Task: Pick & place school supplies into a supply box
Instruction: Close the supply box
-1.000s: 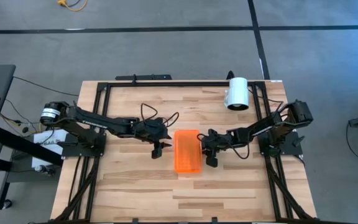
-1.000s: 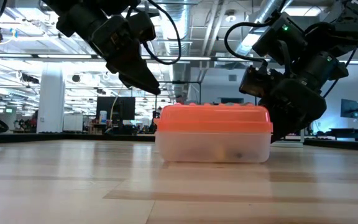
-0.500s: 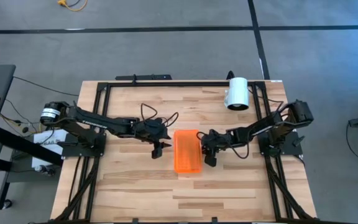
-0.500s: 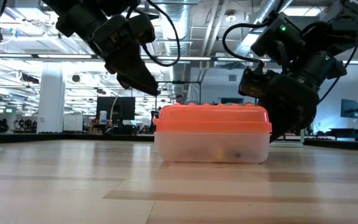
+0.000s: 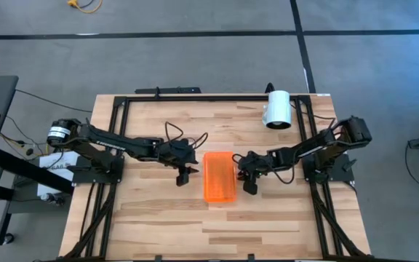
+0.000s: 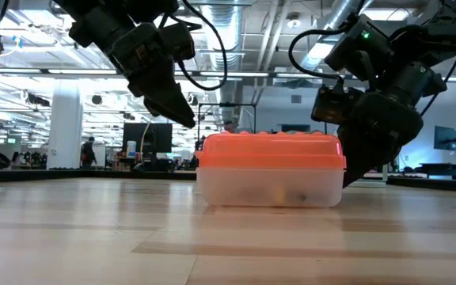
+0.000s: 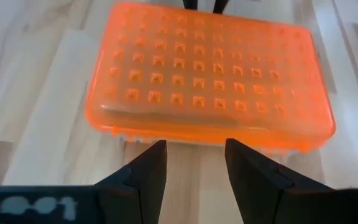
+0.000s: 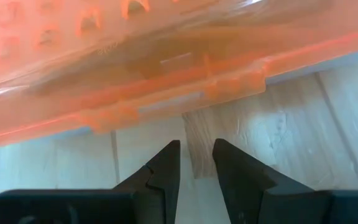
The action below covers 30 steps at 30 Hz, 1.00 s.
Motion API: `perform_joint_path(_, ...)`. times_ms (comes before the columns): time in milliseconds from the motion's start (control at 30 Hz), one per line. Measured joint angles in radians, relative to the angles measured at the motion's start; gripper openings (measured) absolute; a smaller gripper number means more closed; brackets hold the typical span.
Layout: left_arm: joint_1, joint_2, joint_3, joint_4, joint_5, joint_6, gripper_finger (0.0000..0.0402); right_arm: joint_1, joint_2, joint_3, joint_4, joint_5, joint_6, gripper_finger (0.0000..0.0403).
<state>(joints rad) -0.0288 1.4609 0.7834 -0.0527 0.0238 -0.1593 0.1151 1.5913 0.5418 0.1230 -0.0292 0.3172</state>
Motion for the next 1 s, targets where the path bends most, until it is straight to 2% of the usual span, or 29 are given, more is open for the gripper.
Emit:
perform_joint_path(133,0.000,0.000,0.000,-0.048,0.046,0.006,0.0153,0.021,0.018,0.019,0.000,0.008,0.003,0.0098)
perform_joint_path(333,-0.010,0.000,-0.027,-0.116,0.032,0.041,0.0153,0.031,0.043,0.056,0.001,0.020,-0.027,0.0098)
perform_joint_path(500,-0.027,0.033,-0.085,-0.077,0.014,0.028,0.0153,0.020,0.066,0.079,0.005,0.020,-0.027,0.0098)
perform_joint_path(633,-0.043,0.078,-0.117,0.016,0.010,-0.025,0.0153,0.020,0.071,0.097,0.016,0.025,-0.029,0.0098)
perform_joint_path(1000,-0.051,0.113,-0.121,0.107,-0.013,-0.045,0.0153,0.013,0.069,0.100,0.022,0.031,-0.029,0.0098)
